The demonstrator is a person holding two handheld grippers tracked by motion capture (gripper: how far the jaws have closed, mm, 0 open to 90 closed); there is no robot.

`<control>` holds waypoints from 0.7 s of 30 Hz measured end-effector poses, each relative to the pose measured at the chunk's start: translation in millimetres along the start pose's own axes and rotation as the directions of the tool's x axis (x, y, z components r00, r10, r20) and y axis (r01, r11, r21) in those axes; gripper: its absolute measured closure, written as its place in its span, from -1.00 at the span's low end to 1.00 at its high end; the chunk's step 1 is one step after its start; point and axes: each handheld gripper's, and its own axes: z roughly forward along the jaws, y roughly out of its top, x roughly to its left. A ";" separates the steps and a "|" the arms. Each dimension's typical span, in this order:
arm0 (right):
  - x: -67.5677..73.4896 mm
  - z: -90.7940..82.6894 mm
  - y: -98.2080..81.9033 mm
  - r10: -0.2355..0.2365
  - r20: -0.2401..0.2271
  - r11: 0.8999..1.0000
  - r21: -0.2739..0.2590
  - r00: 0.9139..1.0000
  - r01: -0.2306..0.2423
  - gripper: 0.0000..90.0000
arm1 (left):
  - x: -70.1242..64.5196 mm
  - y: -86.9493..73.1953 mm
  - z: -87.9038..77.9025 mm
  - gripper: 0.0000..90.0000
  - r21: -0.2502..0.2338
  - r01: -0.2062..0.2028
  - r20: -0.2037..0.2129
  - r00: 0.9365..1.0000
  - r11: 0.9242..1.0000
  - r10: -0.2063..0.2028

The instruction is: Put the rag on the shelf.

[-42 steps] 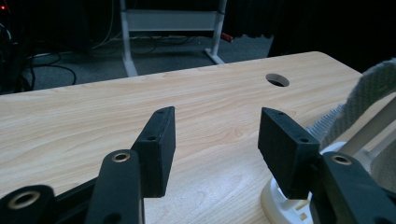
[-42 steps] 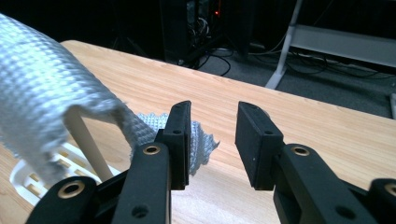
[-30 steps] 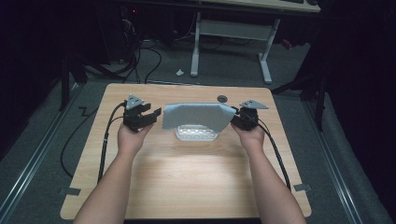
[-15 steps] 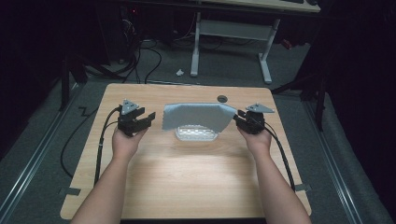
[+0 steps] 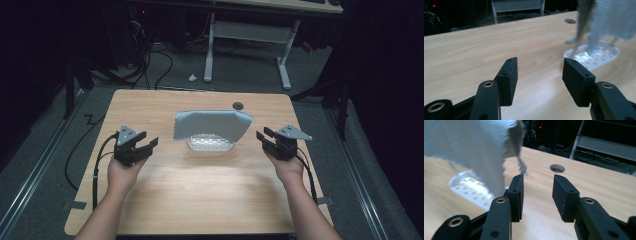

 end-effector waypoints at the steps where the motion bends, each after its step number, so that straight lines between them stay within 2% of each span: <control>1: 4.8 -7.0 -1.4 -0.021 0.005 1.000 0.018 1.000 0.020 0.30 | -2.8 -3.7 -4.9 0.02 0.006 -0.001 0.009 1.000 1.000 0.001; 4: 16.3 -25.3 -9.0 -0.040 -0.008 0.999 -0.012 0.999 0.040 0.26 | -18.3 -19.6 -23.3 -0.01 0.039 -0.033 0.035 0.999 0.999 0.032; 7: 31.9 -41.4 -20.8 -0.035 -0.024 0.999 0.012 0.999 0.036 0.17 | -36.8 -34.8 -35.7 -0.03 0.063 -0.031 0.072 0.997 0.998 0.026; 10: 51.0 -53.3 -36.9 -0.022 -0.030 0.999 0.040 0.999 0.023 0.10 | -61.0 -47.6 -36.4 -0.06 0.100 -0.017 0.123 0.992 0.995 0.005; 12: 64.8 -59.6 -49.8 -0.025 -0.025 0.998 0.054 0.999 0.026 0.07 | -79.4 -59.2 -33.7 -0.10 0.131 -0.039 0.148 0.989 0.991 0.019; 13: 71.6 -62.2 -56.6 -0.024 -0.023 0.998 0.064 0.999 0.025 0.05 | -87.9 -67.1 -32.5 -0.09 0.135 -0.046 0.178 0.984 0.990 0.021; 15: 84.3 -69.6 -76.8 -0.026 -0.003 0.998 0.060 1.000 0.026 0.08 | -104.0 -73.6 -27.6 -0.03 0.196 -0.105 0.218 0.974 0.975 0.061; 16: 90.2 -69.9 -86.7 -0.049 -0.022 0.992 0.111 0.999 0.052 0.10 | -110.0 -74.3 -27.3 -0.06 0.201 -0.154 0.228 0.968 0.967 0.107; 17: 90.2 -69.9 -86.7 -0.049 -0.022 0.992 0.111 0.999 0.052 0.04 | -113.0 -74.7 -27.7 -0.06 0.192 -0.179 0.228 0.964 0.965 0.134; 18: 91.5 -69.5 -88.5 -0.069 -0.038 0.989 0.127 0.997 0.073 0.05 | -113.6 -74.9 -27.2 -0.06 0.191 -0.179 0.225 0.965 0.965 0.135; 19: 91.5 -69.4 -90.9 -0.078 -0.037 0.988 0.128 0.996 0.082 0.07 | -112.6 -74.8 -26.1 -0.06 0.197 -0.168 0.224 0.967 0.966 0.122; 21: 87.7 -66.7 -93.1 -0.040 -0.045 0.989 0.143 0.998 0.046 0.07 | -108.6 -74.4 -24.2 -0.07 0.202 -0.144 0.229 0.969 0.969 0.096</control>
